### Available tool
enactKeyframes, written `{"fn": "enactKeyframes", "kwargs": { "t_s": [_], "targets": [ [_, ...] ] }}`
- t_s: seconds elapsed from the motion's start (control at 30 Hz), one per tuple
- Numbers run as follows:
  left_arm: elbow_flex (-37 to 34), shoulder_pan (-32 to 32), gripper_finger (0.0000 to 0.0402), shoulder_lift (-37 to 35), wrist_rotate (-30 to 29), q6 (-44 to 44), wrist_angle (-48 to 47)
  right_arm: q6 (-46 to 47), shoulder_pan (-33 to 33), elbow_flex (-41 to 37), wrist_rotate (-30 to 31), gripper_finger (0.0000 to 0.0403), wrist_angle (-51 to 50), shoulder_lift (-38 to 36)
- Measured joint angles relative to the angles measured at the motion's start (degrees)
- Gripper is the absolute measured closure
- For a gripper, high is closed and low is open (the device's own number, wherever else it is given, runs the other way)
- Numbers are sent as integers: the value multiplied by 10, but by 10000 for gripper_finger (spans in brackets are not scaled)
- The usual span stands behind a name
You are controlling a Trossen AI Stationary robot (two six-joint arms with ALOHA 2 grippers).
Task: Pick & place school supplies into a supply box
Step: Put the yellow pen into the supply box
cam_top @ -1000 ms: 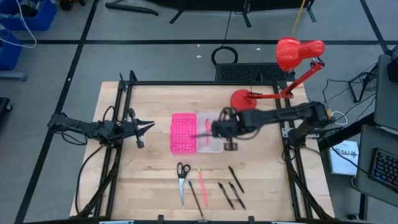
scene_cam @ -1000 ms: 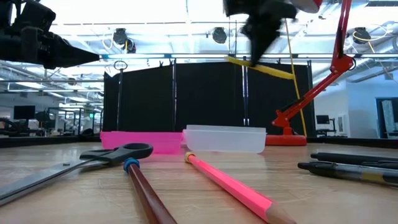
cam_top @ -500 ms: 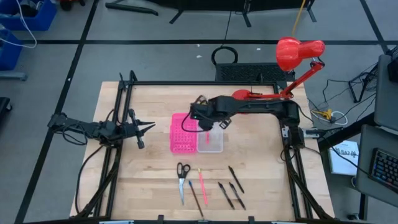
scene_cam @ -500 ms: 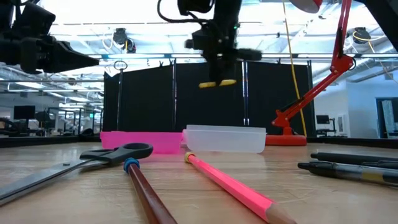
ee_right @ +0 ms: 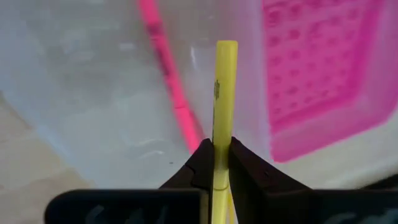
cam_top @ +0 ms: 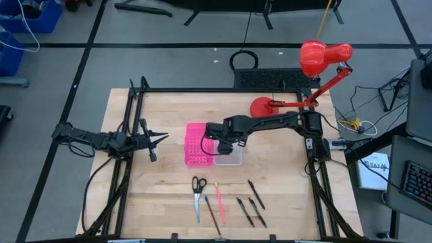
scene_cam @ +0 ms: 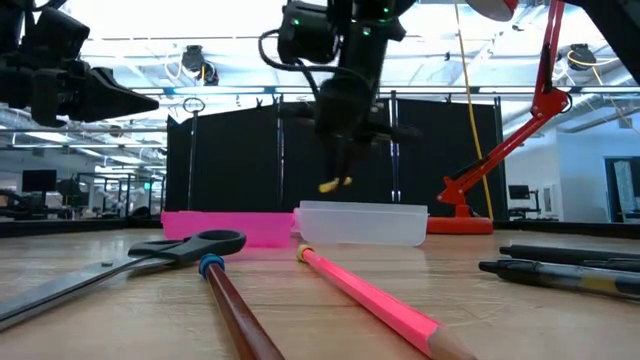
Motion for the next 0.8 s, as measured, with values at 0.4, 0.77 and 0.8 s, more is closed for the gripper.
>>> {"fn": "enactKeyframes", "kwargs": {
  "t_s": [0.4,0.77,0.8],
  "targets": [
    [0,0,355,0,0,-14,-2,-93,0,-124,3,384,102,0],
    [0,0,355,0,0,-17,-2,-105,5,-136,10,356,129,1],
    [0,0,355,0,0,-17,-2,-114,10,-137,20,360,129,1]
  ]
}}
